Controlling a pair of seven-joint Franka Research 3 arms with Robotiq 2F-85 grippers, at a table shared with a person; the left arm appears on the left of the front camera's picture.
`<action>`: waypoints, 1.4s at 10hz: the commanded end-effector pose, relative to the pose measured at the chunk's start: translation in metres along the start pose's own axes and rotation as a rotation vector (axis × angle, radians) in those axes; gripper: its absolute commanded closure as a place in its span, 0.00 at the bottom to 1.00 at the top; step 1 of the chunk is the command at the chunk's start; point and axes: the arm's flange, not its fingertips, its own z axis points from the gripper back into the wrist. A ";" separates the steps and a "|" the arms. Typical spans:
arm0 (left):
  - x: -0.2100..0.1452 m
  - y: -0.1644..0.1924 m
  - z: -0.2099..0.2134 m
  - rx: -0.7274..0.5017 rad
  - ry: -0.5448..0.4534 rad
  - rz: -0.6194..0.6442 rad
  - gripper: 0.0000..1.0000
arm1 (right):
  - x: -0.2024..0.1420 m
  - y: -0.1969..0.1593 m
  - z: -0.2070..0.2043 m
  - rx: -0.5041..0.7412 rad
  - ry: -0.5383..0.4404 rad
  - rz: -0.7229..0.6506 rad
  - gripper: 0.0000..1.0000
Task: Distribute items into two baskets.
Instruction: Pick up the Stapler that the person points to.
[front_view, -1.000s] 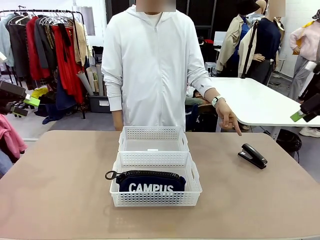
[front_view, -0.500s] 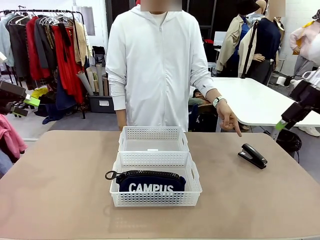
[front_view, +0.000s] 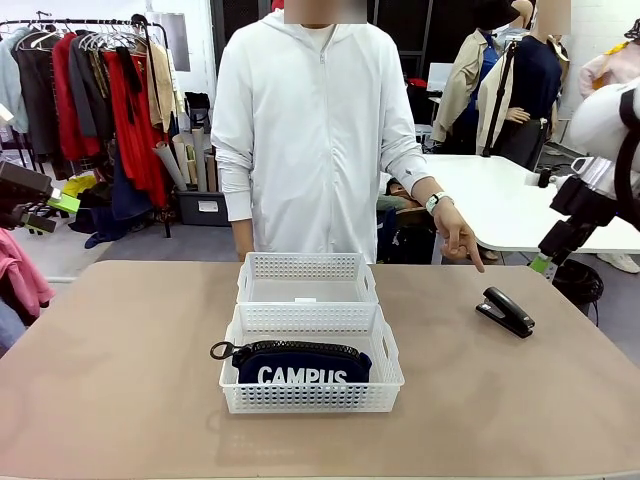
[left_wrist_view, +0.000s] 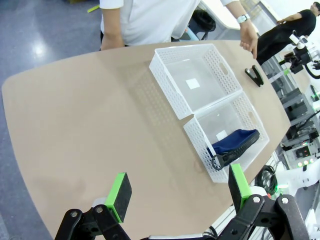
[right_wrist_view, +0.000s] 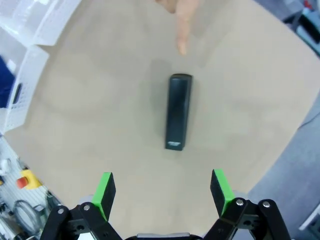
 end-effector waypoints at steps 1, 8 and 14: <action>0.000 0.001 0.000 -0.015 -0.018 0.004 0.00 | 0.005 -0.002 -0.014 -0.093 0.024 -0.007 0.00; 0.000 0.001 0.000 -0.015 -0.018 0.004 0.00 | 0.035 -0.006 -0.059 -0.071 0.064 0.073 0.00; 0.000 0.001 0.000 -0.015 -0.018 0.004 0.00 | 0.037 -0.021 -0.100 -0.043 0.086 0.115 0.00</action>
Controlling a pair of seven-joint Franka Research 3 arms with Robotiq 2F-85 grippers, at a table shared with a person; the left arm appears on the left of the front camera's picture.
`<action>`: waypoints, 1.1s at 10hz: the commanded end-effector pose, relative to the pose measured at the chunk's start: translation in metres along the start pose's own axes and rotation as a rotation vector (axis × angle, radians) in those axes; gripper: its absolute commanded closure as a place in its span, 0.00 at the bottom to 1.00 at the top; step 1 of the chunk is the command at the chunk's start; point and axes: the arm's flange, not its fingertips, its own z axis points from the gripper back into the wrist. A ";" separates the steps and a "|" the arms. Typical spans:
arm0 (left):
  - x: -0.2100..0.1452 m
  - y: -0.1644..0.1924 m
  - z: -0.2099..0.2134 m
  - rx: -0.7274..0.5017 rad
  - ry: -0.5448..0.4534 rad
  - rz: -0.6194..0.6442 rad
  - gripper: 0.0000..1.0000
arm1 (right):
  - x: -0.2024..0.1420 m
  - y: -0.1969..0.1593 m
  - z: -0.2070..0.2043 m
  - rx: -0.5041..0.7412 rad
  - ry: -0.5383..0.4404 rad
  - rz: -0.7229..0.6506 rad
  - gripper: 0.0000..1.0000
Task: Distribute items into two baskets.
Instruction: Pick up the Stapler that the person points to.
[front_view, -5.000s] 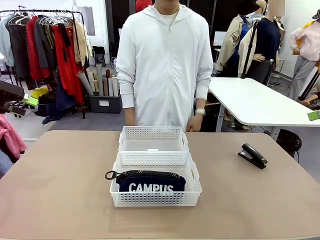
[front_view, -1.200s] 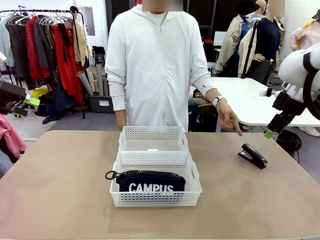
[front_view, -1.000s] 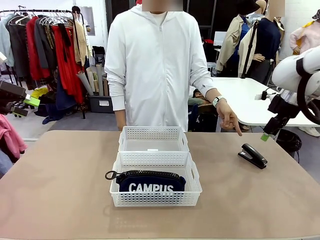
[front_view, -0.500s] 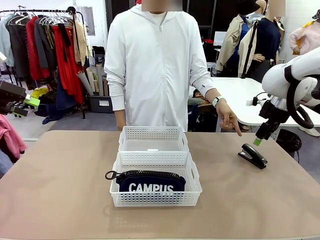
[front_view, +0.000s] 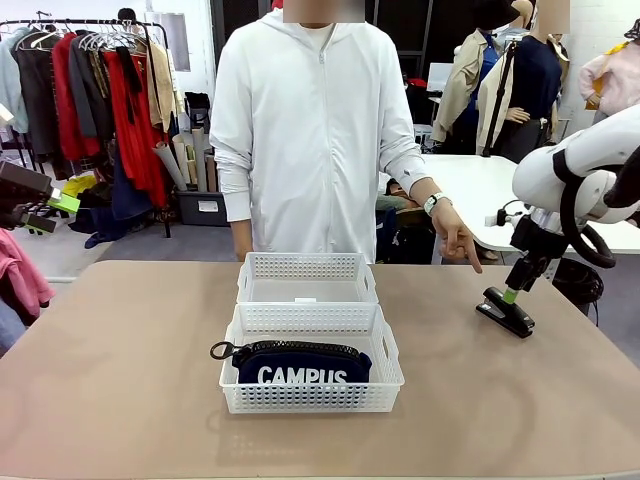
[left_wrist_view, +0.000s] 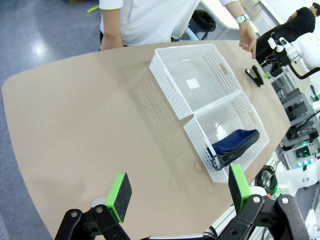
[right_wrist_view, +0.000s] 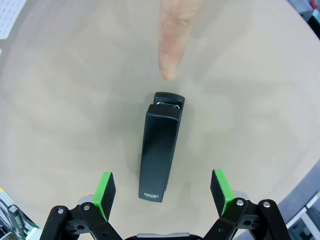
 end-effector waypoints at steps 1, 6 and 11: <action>0.000 0.001 0.000 -0.015 -0.018 0.004 0.00 | 0.004 -0.008 -0.005 -0.002 -0.016 0.036 0.00; 0.000 0.001 0.000 -0.015 -0.018 0.004 0.00 | 0.009 -0.006 -0.034 0.027 0.026 0.042 0.00; 0.000 0.001 0.000 -0.015 -0.018 0.004 0.00 | 0.009 -0.008 -0.040 0.026 0.032 0.038 0.07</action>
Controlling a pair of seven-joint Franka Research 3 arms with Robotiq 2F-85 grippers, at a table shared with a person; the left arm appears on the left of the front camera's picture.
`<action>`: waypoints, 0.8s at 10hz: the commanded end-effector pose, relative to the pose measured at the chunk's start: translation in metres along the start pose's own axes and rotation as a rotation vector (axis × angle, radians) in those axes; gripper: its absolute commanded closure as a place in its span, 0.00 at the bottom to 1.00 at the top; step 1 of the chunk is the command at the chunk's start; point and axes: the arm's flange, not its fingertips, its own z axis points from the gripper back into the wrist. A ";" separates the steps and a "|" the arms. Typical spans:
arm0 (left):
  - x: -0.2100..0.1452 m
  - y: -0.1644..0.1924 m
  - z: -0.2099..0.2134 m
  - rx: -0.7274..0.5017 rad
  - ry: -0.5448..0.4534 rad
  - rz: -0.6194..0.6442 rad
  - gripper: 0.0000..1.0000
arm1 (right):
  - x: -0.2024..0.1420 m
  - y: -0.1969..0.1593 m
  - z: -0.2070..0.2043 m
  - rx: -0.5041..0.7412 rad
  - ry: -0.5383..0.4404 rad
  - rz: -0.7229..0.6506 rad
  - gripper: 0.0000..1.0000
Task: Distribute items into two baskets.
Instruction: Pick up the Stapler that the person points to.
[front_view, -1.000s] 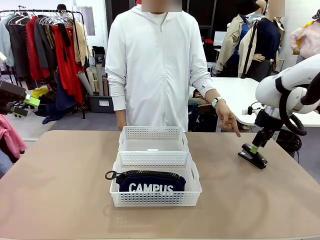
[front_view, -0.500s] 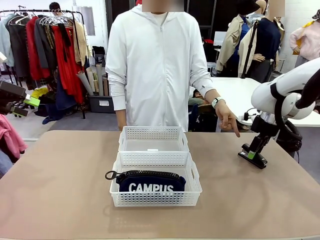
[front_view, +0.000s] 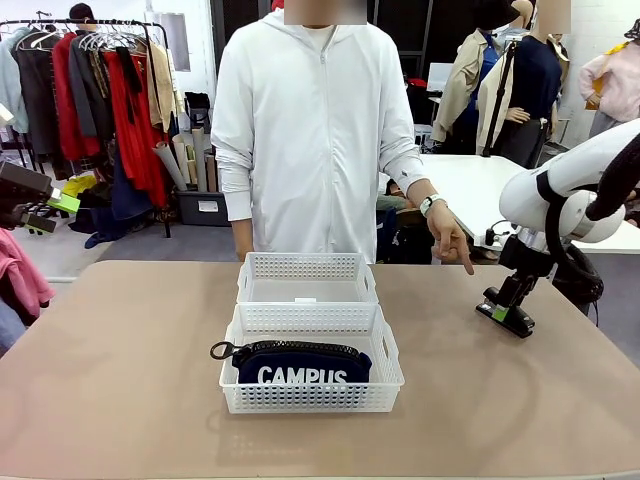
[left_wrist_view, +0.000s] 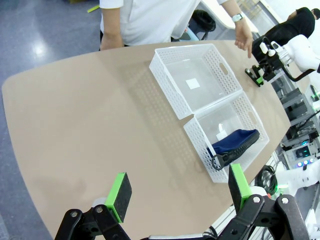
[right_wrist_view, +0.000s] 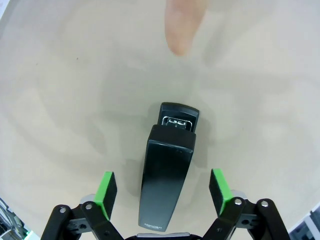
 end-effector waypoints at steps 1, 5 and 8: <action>0.000 0.001 0.000 -0.015 -0.018 0.004 0.00 | 0.004 -0.006 0.000 -0.010 0.013 0.028 0.26; 0.000 0.001 0.000 -0.015 -0.018 0.004 0.00 | 0.005 -0.005 -0.002 0.009 0.023 0.042 1.00; 0.000 0.001 0.000 -0.015 -0.018 0.004 0.00 | 0.004 -0.005 -0.001 0.031 0.009 0.034 1.00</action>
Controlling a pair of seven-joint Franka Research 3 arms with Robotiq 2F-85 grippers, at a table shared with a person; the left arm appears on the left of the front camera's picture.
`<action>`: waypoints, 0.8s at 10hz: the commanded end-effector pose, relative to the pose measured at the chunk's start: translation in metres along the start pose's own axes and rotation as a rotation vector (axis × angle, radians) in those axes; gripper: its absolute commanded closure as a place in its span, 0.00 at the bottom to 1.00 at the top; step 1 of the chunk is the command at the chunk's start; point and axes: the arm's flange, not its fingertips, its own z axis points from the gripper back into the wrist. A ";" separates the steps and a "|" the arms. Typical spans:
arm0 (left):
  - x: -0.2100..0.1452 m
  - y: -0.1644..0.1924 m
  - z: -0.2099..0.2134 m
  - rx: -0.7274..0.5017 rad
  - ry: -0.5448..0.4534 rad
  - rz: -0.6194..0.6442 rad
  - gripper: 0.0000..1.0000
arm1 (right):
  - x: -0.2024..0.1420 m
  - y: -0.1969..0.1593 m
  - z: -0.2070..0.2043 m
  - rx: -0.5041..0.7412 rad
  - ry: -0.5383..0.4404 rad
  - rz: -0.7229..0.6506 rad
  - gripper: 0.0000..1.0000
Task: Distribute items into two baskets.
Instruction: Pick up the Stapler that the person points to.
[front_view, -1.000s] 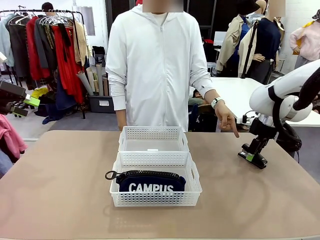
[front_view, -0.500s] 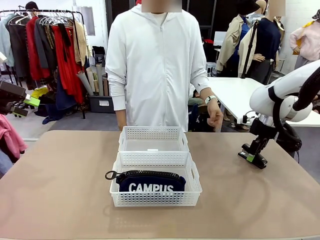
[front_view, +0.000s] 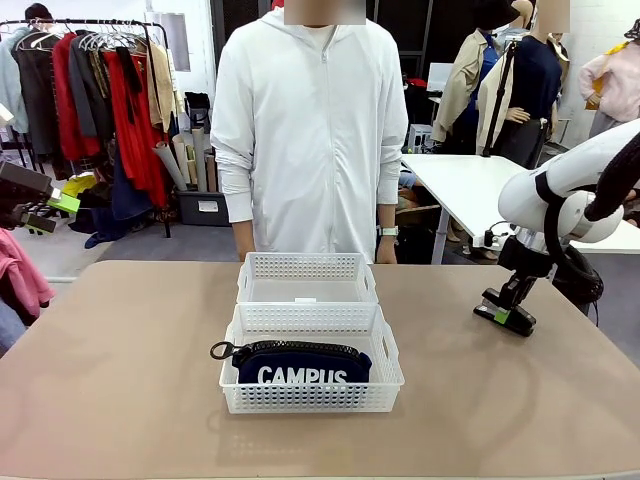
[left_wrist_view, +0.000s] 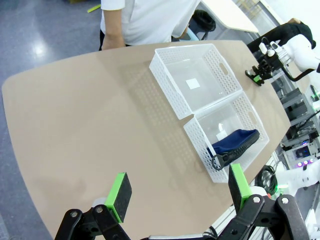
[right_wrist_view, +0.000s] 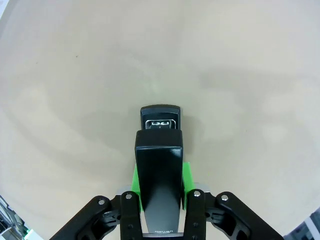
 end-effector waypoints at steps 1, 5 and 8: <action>0.000 0.001 0.000 -0.015 -0.018 0.004 0.00 | 0.002 -0.006 0.002 0.022 -0.008 0.027 1.00; 0.000 0.001 0.000 -0.015 -0.018 0.004 0.00 | 0.000 0.000 0.000 0.000 0.000 0.000 1.00; 0.000 0.001 0.000 -0.015 -0.018 0.004 0.00 | 0.000 0.000 0.000 0.000 0.000 0.000 1.00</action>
